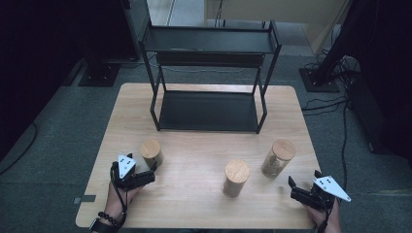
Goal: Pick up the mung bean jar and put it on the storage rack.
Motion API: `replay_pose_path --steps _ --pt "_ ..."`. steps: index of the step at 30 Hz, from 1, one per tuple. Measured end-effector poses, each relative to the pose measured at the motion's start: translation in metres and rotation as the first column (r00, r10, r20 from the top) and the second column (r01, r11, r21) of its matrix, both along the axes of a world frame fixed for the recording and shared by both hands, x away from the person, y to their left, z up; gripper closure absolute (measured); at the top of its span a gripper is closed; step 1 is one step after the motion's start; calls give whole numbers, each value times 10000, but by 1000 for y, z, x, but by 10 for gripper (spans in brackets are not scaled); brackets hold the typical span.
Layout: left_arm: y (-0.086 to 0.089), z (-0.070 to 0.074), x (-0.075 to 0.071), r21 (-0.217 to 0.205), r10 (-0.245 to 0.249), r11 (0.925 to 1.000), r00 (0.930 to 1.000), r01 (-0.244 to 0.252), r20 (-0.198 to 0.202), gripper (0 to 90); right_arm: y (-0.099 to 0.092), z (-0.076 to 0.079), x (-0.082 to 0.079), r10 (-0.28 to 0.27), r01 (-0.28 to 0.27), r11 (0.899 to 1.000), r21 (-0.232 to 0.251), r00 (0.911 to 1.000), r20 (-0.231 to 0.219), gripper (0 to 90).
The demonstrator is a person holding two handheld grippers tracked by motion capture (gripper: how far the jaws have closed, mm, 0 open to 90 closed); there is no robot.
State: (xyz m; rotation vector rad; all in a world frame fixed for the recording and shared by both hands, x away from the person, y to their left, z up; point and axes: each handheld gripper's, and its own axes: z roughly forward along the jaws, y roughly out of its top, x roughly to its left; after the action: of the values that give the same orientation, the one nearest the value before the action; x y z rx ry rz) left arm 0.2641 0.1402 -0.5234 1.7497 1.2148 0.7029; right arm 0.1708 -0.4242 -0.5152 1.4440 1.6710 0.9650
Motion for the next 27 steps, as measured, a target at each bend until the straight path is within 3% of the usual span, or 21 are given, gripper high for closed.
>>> replay_pose_path --steps 12,17,19,23,27 --pt "-7 0 9 -103 -70 9999 9998 68 -162 53 0 0 0 1 -1 10000 -18 10000 -9 26" --pt "-10 0 12 -181 175 9997 9998 -176 -41 46 0 0 0 28 -28 10000 -8 10000 2 26" --pt "-14 -1 12 35 278 9996 9996 -278 32 43 0 0 -1 32 -32 10000 -13 10000 4 25" --pt "-19 -2 12 387 -20 9992 9998 12 202 29 0 0 -1 55 -55 10000 -6 10000 1 26" --pt "-21 0 13 -12 -4 10000 9999 4 155 30 0 0 -1 75 -75 10000 -10 10000 -7 25"
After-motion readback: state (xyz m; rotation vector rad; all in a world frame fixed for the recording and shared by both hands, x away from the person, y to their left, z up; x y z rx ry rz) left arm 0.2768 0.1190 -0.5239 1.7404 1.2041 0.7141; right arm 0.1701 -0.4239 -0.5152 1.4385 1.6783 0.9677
